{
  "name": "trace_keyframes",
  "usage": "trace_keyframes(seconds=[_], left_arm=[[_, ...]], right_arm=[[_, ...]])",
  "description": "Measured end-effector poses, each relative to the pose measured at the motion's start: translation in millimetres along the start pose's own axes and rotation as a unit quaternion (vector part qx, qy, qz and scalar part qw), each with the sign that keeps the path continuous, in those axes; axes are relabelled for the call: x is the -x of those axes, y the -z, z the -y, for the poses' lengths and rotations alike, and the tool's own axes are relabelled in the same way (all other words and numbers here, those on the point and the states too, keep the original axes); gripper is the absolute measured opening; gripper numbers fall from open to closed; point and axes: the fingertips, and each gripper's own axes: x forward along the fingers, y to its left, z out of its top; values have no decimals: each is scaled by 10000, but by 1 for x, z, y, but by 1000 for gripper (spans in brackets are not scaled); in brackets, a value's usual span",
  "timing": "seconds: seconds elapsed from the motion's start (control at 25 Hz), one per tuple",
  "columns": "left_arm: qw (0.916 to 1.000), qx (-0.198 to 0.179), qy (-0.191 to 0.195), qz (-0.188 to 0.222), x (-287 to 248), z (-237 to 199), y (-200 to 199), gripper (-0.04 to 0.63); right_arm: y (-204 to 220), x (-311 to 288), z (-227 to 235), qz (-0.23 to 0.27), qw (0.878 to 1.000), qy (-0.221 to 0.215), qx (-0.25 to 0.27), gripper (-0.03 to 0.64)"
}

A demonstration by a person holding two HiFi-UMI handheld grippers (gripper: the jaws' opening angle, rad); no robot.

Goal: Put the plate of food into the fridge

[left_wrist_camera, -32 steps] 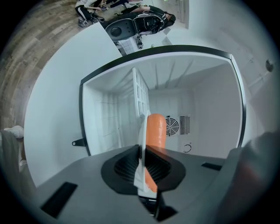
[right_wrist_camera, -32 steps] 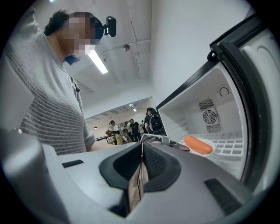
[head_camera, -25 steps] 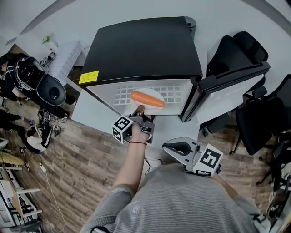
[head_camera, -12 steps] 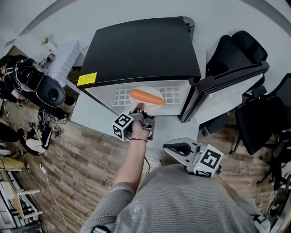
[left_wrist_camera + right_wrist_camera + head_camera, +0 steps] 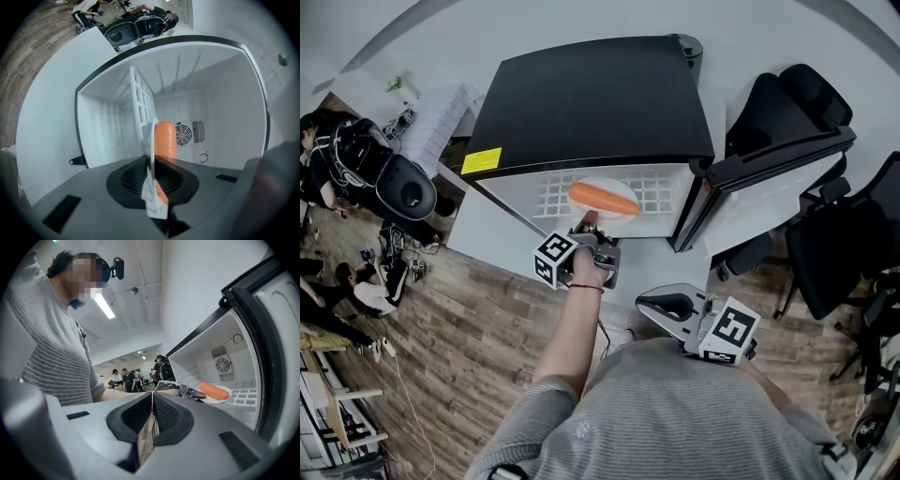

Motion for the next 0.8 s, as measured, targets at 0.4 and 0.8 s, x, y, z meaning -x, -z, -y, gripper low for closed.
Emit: trace_keyframes(seconds=[0.4,0.8], left_arm=[[9992,-314,118,-211,2,5,5,91],[9983,-483,164,-291,10,3,6,103]], right_arm=[[1,1,-3,-42,10000,3,-26,15],[2,-3,-8,-47,10000,-82,-11,15]])
